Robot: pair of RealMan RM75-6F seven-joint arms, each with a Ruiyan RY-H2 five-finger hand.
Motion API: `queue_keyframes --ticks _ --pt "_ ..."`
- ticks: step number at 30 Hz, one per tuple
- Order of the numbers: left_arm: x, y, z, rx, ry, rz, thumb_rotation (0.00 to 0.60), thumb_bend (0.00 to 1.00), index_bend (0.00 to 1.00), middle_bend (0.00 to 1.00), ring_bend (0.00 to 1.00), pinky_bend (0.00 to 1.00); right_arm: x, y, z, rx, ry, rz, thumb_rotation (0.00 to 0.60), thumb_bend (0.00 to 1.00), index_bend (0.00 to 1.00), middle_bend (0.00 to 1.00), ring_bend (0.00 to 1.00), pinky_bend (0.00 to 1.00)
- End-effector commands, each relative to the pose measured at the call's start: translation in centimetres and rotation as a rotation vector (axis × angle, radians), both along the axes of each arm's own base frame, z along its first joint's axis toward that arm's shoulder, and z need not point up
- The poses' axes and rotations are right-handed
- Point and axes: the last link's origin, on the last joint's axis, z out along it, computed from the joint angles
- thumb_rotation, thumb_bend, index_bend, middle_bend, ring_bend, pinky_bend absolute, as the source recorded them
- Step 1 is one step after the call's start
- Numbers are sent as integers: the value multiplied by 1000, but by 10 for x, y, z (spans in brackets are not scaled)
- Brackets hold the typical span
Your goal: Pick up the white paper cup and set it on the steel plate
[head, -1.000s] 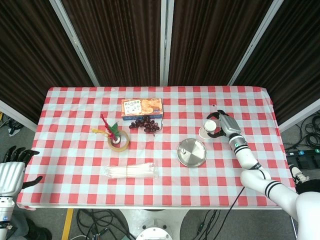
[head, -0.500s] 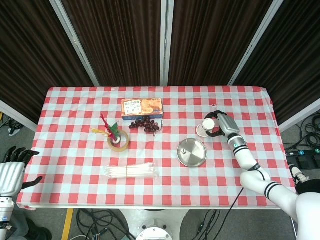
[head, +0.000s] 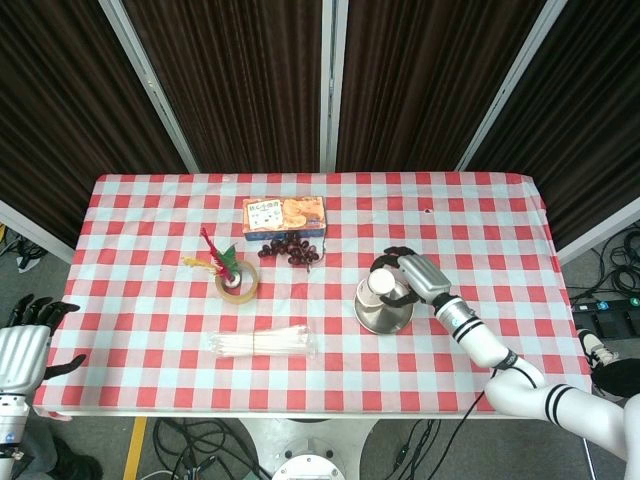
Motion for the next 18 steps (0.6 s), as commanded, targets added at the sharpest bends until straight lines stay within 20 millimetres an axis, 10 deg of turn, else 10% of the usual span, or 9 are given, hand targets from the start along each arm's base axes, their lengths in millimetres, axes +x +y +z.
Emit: queue_keyframes --ticks 1,18 --pt "-1 0 -1 -2 -1 2 600 43 270 264 148 93 1 3 -14 22 34 20 600 265 616 357 128 109" --pt "-3 1 -3 -3 -12 -1 600 43 270 264 148 93 -8 12 -18 20 90 41 600 266 619 351 128 109"
